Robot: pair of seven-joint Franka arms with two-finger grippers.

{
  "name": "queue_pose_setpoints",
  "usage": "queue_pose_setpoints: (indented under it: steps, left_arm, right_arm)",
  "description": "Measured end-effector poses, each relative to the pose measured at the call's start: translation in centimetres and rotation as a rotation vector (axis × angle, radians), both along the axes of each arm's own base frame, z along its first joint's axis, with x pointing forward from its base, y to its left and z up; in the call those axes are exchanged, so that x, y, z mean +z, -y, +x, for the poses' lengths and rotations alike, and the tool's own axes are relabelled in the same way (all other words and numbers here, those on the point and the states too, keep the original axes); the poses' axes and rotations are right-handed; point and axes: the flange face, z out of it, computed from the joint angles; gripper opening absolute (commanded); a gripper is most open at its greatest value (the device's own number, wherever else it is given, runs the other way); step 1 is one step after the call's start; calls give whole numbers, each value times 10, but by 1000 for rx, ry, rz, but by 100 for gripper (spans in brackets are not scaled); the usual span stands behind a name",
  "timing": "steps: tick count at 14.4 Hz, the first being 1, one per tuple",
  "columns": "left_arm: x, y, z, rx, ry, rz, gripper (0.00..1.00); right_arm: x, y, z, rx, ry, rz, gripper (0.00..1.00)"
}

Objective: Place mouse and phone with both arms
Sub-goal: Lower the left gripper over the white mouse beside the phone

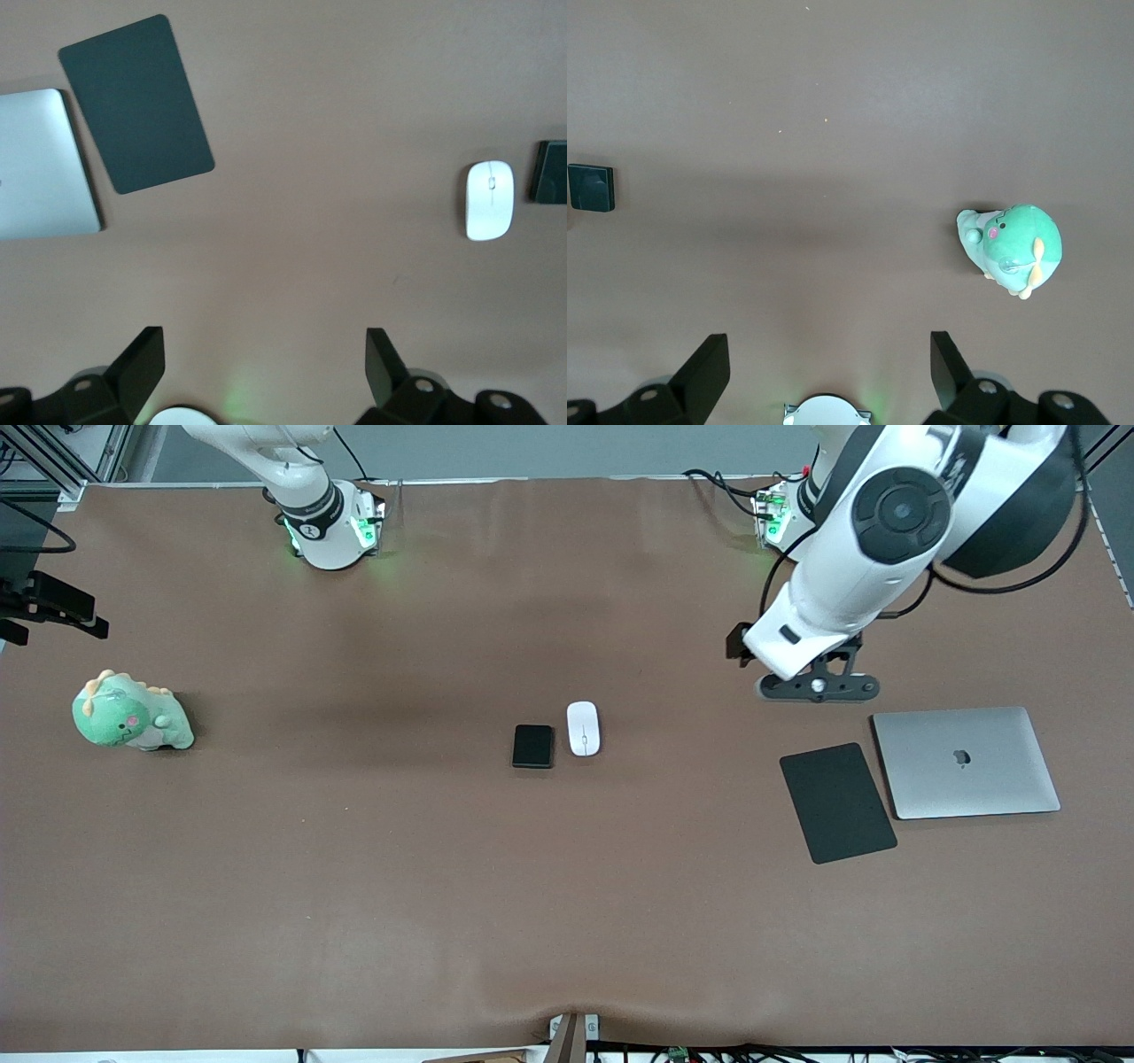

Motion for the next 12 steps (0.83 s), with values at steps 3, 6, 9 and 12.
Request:
queue_pose_setpoints:
  steps: [3, 6, 9, 12]
  left_arm:
    - [-25, 11, 11, 13, 10, -23, 100]
    - [-44, 24, 16, 35, 27, -44, 100]
    - [-61, 57, 9, 59, 41, -60, 100]
    - [-78, 89, -1, 64, 45, -75, 100]
  right_arm:
    - [-4, 1, 2, -2, -7, 0, 100]
    - [-5, 1, 2, -2, -9, 0, 100]
    - [-5, 1, 2, -1, -9, 0, 100]
    - [-5, 1, 3, -1, -9, 0, 100]
